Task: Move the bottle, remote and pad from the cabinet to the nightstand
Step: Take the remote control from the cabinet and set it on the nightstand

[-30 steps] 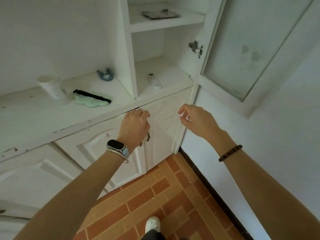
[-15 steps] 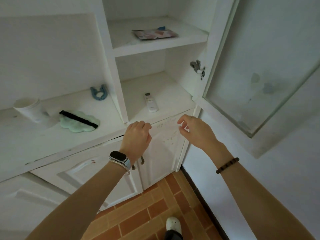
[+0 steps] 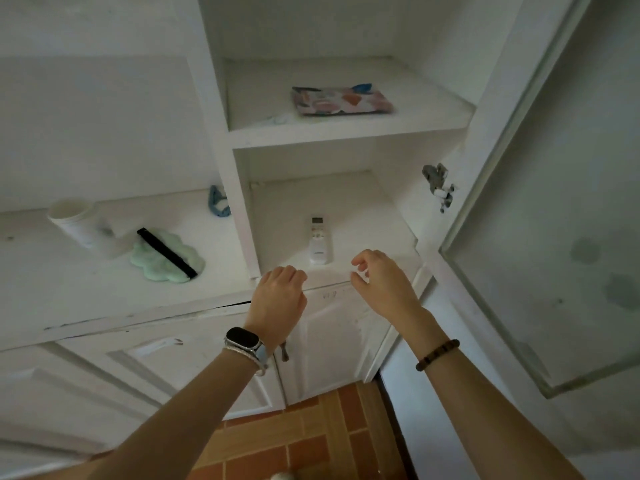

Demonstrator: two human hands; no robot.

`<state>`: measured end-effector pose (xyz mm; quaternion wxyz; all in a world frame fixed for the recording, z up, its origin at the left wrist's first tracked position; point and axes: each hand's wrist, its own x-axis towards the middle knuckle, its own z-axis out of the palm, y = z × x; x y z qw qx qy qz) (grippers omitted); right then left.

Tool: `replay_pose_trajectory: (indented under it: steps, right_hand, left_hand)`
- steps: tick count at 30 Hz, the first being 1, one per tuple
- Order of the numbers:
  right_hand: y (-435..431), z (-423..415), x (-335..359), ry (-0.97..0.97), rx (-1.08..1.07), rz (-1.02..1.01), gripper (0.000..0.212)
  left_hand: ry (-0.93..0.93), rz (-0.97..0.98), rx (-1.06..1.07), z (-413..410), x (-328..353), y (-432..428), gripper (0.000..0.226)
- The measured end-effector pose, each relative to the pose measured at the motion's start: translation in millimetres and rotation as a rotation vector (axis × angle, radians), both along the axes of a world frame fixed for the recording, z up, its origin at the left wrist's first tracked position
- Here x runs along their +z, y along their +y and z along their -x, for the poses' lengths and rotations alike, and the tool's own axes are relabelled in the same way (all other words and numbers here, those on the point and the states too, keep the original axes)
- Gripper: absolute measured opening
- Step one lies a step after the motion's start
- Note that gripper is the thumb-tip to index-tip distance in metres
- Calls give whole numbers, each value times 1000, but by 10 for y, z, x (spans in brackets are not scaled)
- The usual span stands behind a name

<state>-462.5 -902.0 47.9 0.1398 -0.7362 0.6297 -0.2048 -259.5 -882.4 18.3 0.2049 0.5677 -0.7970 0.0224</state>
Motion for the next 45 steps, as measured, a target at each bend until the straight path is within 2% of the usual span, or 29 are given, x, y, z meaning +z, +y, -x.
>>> replay_pose_trajectory:
  steps: [11, 21, 30, 37, 45]
  right_hand:
    - [-815, -448, -182, 11, -119, -16, 55]
    - [-1093, -833, -353, -28, -223, -19, 62]
    - [-1116, -813, -402, -6, -289, -33, 39]
    - [-1122, -821, -446, -29, -354, -30, 42]
    - [-1055, -605, -445, -16, -230, 18, 38]
  left_hand:
    - [-53, -45, -7, -89, -260, -439, 37]
    - [-46, -34, -74, -179, -456, -539, 41]
    - [-65, -35, -94, -197, -508, -531, 43]
    - [-70, -25, -110, -210, -507, -530, 43]
    - [-54, -58, -81, -171, -413, -489, 47]
